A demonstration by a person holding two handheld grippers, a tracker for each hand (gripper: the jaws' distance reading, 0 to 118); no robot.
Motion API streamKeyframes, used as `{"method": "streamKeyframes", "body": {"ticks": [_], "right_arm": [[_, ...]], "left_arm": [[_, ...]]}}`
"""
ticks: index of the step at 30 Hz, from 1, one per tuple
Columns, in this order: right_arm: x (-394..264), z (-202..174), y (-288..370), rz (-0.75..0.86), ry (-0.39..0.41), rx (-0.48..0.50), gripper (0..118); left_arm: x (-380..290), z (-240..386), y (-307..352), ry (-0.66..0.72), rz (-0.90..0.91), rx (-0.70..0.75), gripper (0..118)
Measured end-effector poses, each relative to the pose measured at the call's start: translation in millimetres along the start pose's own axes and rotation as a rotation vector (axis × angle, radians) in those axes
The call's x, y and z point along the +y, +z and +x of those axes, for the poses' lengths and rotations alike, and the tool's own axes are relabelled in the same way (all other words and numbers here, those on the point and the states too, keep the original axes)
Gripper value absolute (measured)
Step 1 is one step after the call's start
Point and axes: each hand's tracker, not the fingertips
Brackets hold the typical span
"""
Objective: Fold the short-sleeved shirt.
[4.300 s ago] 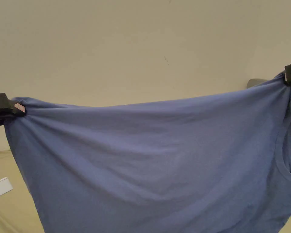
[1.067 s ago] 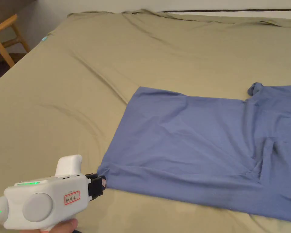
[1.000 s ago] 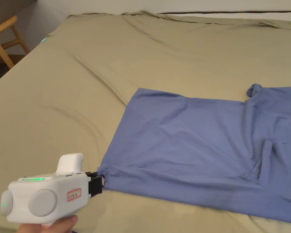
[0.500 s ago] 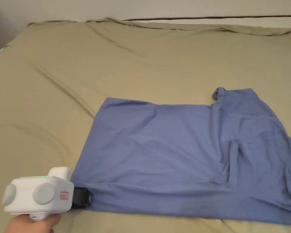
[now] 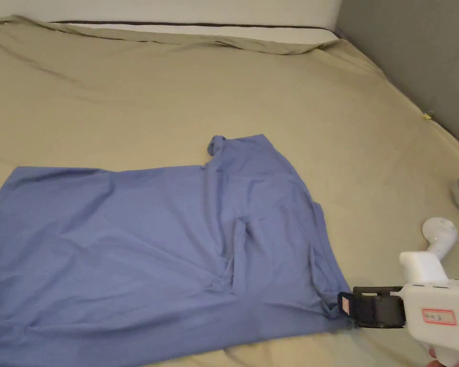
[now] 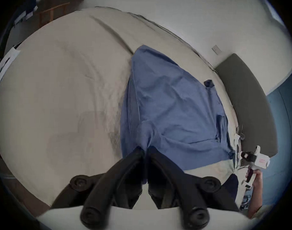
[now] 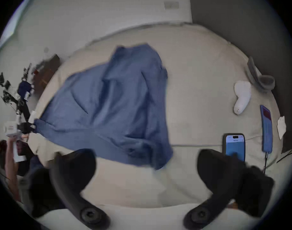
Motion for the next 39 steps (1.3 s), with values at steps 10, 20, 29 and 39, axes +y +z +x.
{"method": "streamKeyframes", "body": {"ticks": [10, 20, 29, 39], "right_arm": [[-0.6, 11.3, -41.8, -0.12, -0.118, -0.018, 22], [35.3, 2.6, 20.1, 0.062, -0.505, 0.316, 11], [152.2, 6.9, -27.4, 0.058, -0.703, 0.311, 11], [207.5, 12.3, -140.2, -0.022, -0.645, 0.073, 11]], "left_arm": [[-1.1, -7.8, -3.2, 0.09, -0.012, -0.027, 2], [17.9, -26.4, -0.9, 0.415, 0.073, -0.27, 2], [102.6, -31.9, -48.7, 0.697, 0.179, -0.29, 2], [177.2, -10.4, -152.5, 0.522, 0.094, 0.024, 2]]}}
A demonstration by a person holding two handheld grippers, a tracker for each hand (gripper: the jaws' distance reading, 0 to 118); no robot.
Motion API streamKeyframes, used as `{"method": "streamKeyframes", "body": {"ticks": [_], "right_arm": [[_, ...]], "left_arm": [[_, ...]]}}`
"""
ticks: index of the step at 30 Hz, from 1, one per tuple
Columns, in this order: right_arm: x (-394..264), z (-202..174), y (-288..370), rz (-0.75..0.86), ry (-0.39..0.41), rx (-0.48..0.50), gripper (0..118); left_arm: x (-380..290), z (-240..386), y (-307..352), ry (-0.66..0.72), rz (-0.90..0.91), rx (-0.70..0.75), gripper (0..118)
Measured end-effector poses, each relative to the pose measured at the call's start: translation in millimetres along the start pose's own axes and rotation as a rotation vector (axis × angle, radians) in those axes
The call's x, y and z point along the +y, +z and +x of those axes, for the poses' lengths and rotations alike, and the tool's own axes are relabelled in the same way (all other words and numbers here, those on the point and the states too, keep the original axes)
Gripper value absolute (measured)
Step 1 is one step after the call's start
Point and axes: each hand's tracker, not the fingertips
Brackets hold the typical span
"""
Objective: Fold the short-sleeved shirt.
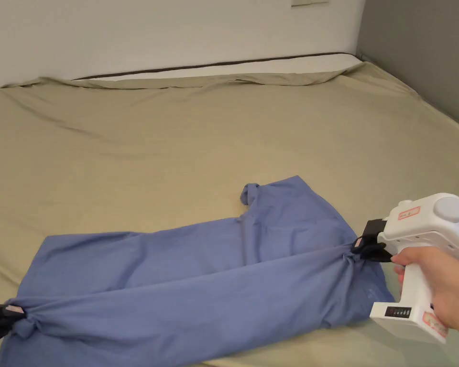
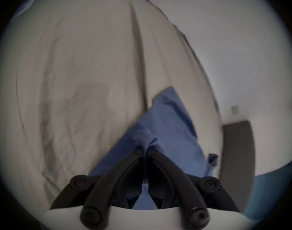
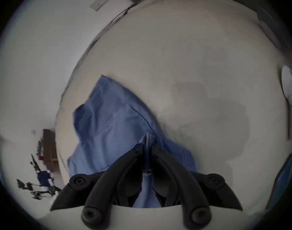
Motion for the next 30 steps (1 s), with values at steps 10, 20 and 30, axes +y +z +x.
{"method": "streamKeyframes", "body": {"ticks": [10, 20, 30], "right_arm": [[-6.5, -33.3, 6.2, 0.014, 0.293, -0.019, 71], [-155.7, -63.3, 213.6, 0.604, 0.817, 0.214, 114], [-262.1, -42.3, 200.2, 0.454, 0.836, 0.148, 3]], "left_arm": [[-5.0, 8.2, 8.8, -0.021, 0.011, -0.09, 103], [-101.0, 21.9, 195.1, -0.6, 0.261, -0.26, 118], [-163.4, -51.3, 155.0, -0.576, 0.067, -0.036, 0]]}}
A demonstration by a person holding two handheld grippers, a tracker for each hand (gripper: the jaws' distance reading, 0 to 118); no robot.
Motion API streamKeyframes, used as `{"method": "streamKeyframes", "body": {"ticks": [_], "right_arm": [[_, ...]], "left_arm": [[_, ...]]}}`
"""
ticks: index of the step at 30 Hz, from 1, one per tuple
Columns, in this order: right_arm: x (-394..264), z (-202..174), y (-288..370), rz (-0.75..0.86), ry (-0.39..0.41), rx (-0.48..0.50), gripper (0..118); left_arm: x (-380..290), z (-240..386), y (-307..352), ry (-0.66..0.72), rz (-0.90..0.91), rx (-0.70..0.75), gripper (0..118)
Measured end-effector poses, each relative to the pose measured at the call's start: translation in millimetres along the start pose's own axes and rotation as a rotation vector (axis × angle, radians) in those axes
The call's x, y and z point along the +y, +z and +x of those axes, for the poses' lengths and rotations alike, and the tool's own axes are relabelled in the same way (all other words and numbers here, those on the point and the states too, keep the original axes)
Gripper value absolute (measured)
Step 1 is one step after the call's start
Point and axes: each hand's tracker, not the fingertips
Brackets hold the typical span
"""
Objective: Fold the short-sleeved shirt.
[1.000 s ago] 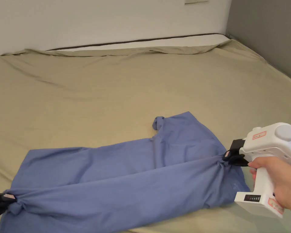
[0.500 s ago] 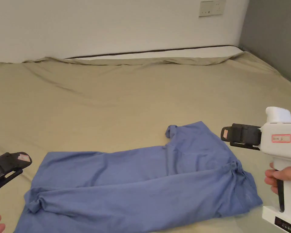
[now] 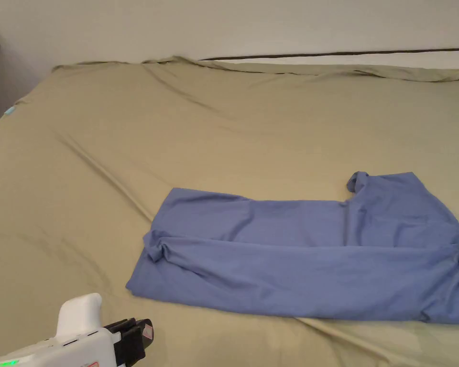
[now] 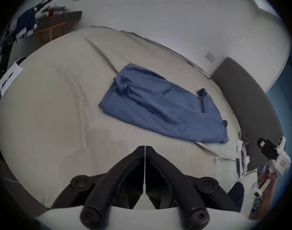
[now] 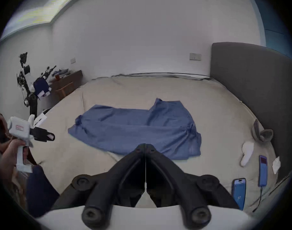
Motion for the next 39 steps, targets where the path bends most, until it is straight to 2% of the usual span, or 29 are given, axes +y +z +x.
{"method": "streamKeyframes", "body": {"ticks": [2, 3, 4, 5, 7, 14, 15, 17, 18, 19, 20, 21, 22, 23, 24, 28, 30, 31, 32, 33, 34, 35, 36, 37, 39], "right_arm": [[11.1, -6.2, 1.3, 0.013, 0.031, -0.013, 3], [15.7, -8.7, 1.5, 0.018, 0.021, -0.006, 3], [19.7, -10.9, 1.0, 0.024, 0.016, 0.001, 3], [21.9, -13.6, 0.4, 0.03, 0.008, 0.008, 3], [24.2, -11.7, 0.3, 0.035, 0.004, 0.006, 3], [11.4, -9.4, -11.4, -0.034, 0.011, -0.006, 3], [9.6, -8.2, -14.1, -0.053, 0.009, -0.01, 3], [7.4, -5.2, -17.7, -0.074, 0.004, -0.026, 3], [7.0, 2.8, -18.9, -0.086, 0.002, -0.046, 3], [6.7, 6.7, -21.6, -0.103, 0.001, -0.071, 3], [6.6, 10.0, -24.0, -0.113, -0.002, -0.083, 3], [6.6, 14.4, -27.5, -0.128, -0.01, -0.101, 3], [5.5, 24.8, -30.7, -0.139, -0.021, -0.11, 3], [5.3, 30.8, -35.1, -0.15, -0.03, -0.117, 3], [5.3, 37.3, -40.8, -0.16, -0.038, -0.121, 3], [4.9, 79.4, -64.0, -0.202, -0.042, -0.165, 3], [7.5, 101.2, -76.2, -0.201, -0.068, -0.165, 3], [8.5, 113.9, -86.1, -0.201, -0.087, -0.151, 8], [8.8, 127.3, -98.8, -0.209, -0.107, -0.116, 56], [9.0, 140.6, -115.2, -0.252, -0.129, -0.084, 110], [6.5, 154.3, -134.7, -0.318, -0.136, -0.089, 118], [2.2, 162.2, -151.2, -0.395, -0.132, -0.107, 114], [1.6, 173.6, -154.9, -0.338, -0.121, -0.101, 114], [-2.8, 181.8, -166.1, -0.409, -0.13, -0.092, 114], [-9.6, 164.5, -184.6, -0.48, -0.139, -0.102, 115]], "left_arm": [[16.2, -6.0, -17.3, -0.073, -0.01, 0.083, 1], [26.5, -8.8, -29.1, -0.111, -0.014, 0.138, 24], [35.7, -7.7, -41.3, -0.178, -0.011, 0.194, 80], [44.4, -9.5, -53.6, -0.229, -0.004, 0.241, 118], [61.0, -20.2, -85.1, -0.307, -0.123, 0.28, 118], [82.7, -36.2, -166.4, -0.352, -0.203, 0.382, 118], [81.7, -38.0, -172.4, -0.349, -0.245, 0.369, 118], [86.9, -42.7, -162.7, -0.203, -0.221, 0.323, 118], [88.7, -43.3, -155.7, -0.176, -0.2, 0.252, 107], [88.9, -39.2, -149.0, -0.232, -0.167, 0.254, 92], [89.5, -39.1, -138.0, -0.28, -0.148, 0.266, 58], [89.8, -37.4, -131.8, -0.267, -0.155, 0.24, 26], [90.9, -39.0, -126.0, -0.225, -0.143, 0.16, 3], [91.1, -39.8, -121.3, -0.146, -0.138, 0.031, 3], [90.9, -39.2, -117.2, -0.112, -0.134, 0.032, 3], [85.9, -21.3, -94.3, -0.165, -0.12, 0.05, 3], [85.0, -21.3, -84.0, -0.076, -0.097, -0.02, 3], [84.3, -22.0, -79.4, -0.034, -0.094, -0.059, 3], [87.8, -23.2, -74.7, -0.006, -0.093, -0.081, 3], [87.1, -21.3, -71.6, -0.002, -0.09, -0.09, 3], [85.8, -18.5, -68.9, -0.017, -0.093, -0.08, 3], [84.3, -14.9, -67.4, -0.022, -0.095, -0.079, 3], [87.5, -17.5, -68.4, -0.037, -0.102, -0.072, 3], [88.5, -16.9, -68.4, -0.05, -0.102, -0.06, 3], [87.4, -14.6, -67.2, -0.051, -0.103, -0.059, 3]]}}
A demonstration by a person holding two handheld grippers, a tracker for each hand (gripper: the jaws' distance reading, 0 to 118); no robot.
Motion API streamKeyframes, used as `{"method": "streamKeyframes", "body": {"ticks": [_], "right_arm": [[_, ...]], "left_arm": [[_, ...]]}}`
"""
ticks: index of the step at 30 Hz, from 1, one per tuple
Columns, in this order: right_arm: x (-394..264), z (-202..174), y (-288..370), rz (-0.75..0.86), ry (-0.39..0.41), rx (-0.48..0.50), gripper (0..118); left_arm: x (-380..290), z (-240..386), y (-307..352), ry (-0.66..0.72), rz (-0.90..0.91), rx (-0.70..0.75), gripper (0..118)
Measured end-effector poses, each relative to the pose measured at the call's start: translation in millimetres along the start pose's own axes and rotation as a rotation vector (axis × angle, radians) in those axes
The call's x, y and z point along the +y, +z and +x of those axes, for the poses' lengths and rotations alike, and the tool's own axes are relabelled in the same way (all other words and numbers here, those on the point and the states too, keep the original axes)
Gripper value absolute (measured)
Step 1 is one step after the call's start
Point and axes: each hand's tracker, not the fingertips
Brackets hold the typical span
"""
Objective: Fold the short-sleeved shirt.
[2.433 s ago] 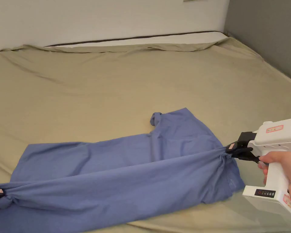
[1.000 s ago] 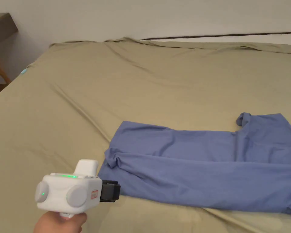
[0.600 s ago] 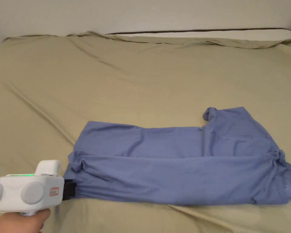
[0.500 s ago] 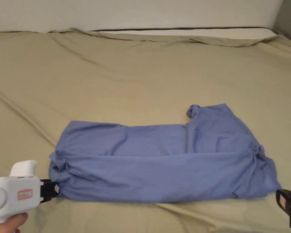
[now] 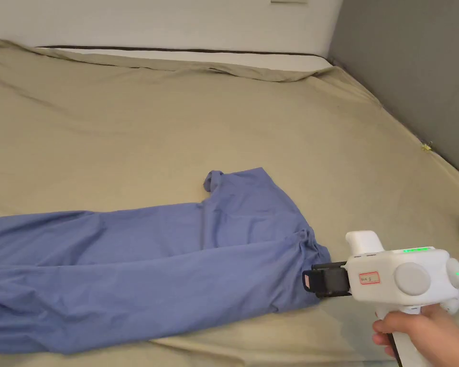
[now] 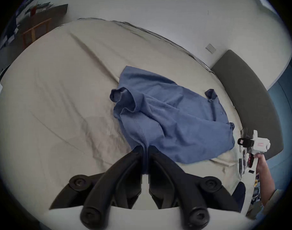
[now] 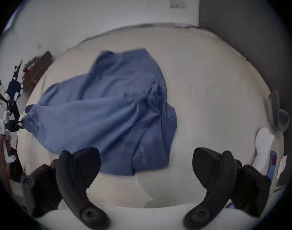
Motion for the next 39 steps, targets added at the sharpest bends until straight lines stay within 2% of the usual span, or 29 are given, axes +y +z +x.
{"method": "streamKeyframes", "body": {"ticks": [2, 3, 4, 5, 6, 7, 8, 9, 10, 11, 13, 15, 18, 22, 24, 28, 33, 35, 36, 37, 38, 39], "right_arm": [[-1.7, -2.6, -14.0, -0.027, -0.01, 0.007, 115], [3.3, 11.1, -36.5, -0.063, -0.001, 0.004, 113], [3.5, 15.5, -44.9, -0.1, 0.006, 0.017, 103], [3.1, 16.0, -47.2, -0.087, 0.0, 0.019, 75], [0.5, 13.6, -37.4, -0.045, 0.022, -0.065, 68], [0.9, -1.3, -20.7, -0.039, 0.014, -0.001, 42], [2.0, -2.1, -14.4, -0.046, -0.009, 0.107, 7], [1.5, -3.0, -3.7, -0.034, -0.027, 0.095, 7], [2.7, -3.0, 7.2, -0.04, -0.009, 0.053, 7], [4.6, -15.3, 21.5, -0.041, -0.005, 0.057, 7], [6.2, -15.2, 48.3, -0.015, -0.032, 0.117, 7], [6.7, -8.7, 73.7, -0.018, -0.052, 0.109, 7], [-9.4, -8.6, 100.4, -0.047, -0.051, 0.105, 7], [-47.0, 2.1, 100.3, -0.115, -0.087, 0.109, 7], [-69.6, -6.5, 93.9, -0.176, -0.076, 0.073, 7], [-95.6, -4.7, 69.2, -0.197, -0.094, 0.052, 7], [-95.5, 0.3, 39.5, -0.22, -0.074, 0.028, 7], [-91.2, 2.8, 40.7, -0.22, -0.086, 0.026, 8], [-89.3, 3.5, 41.3, -0.229, -0.085, 0.033, 14], [-87.0, 3.8, 47.2, -0.227, -0.047, 0.022, 27], [-83.4, 4.9, 54.1, -0.216, -0.01, 0.007, 69], [-79.3, 5.9, 68.3, -0.181, 0.0, -0.002, 103]], "left_arm": [[2.6, -6.5, -1.6, 0.021, 0.001, -0.006, 3], [2.6, -7.6, -2.4, 0.037, 0.001, -0.012, 3], [2.5, -8.6, -3.1, 0.053, 0.002, -0.015, 3], [3.5, -13.6, -4.1, 0.065, 0.002, -0.017, 3], [3.7, -16.0, -4.1, 0.075, 0.0, -0.025, 3], [3.4, -17.1, -3.1, 0.085, -0.005, -0.034, 3], [3.3, -17.9, -1.2, 0.093, -0.011, -0.045, 3], [3.3, -20.3, 0.9, 0.097, -0.019, -0.057, 3], [3.7, -21.4, 5.0, 0.095, -0.022, -0.058, 3], [4.2, -22.2, 9.5, 0.095, -0.027, -0.058, 3], [4.3, -26.5, 21.9, 0.088, -0.034, -0.07, 3], [2.4, -30.9, 37.0, 0.103, -0.036, -0.114, 3], [-9.8, -33.3, 55.4, 0.1, -0.05, -0.096, 3], [-43.7, -41.9, 64.3, 0.111, -0.109, -0.095, 3], [-64.2, -44.3, 60.5, 0.114, -0.177, -0.066, 3], [-97.6, -57.2, 41.0, 0.146, -0.264, -0.03, 3], [-102.2, -65.0, 14.0, 0.178, -0.294, -0.002, 3], [-95.5, -58.6, 13.8, 0.129, -0.302, 0.019, 4], [-93.3, -55.7, 13.4, 0.104, -0.316, 0.038, 8], [-92.4, -50.5, 17.3, 0.104, -0.306, 0.03, 24], [-89.1, -46.1, 23.8, 0.094, -0.286, 0.01, 70], [-84.1, -37.3, 32.3, 0.083, -0.254, 0.009, 110]]}}
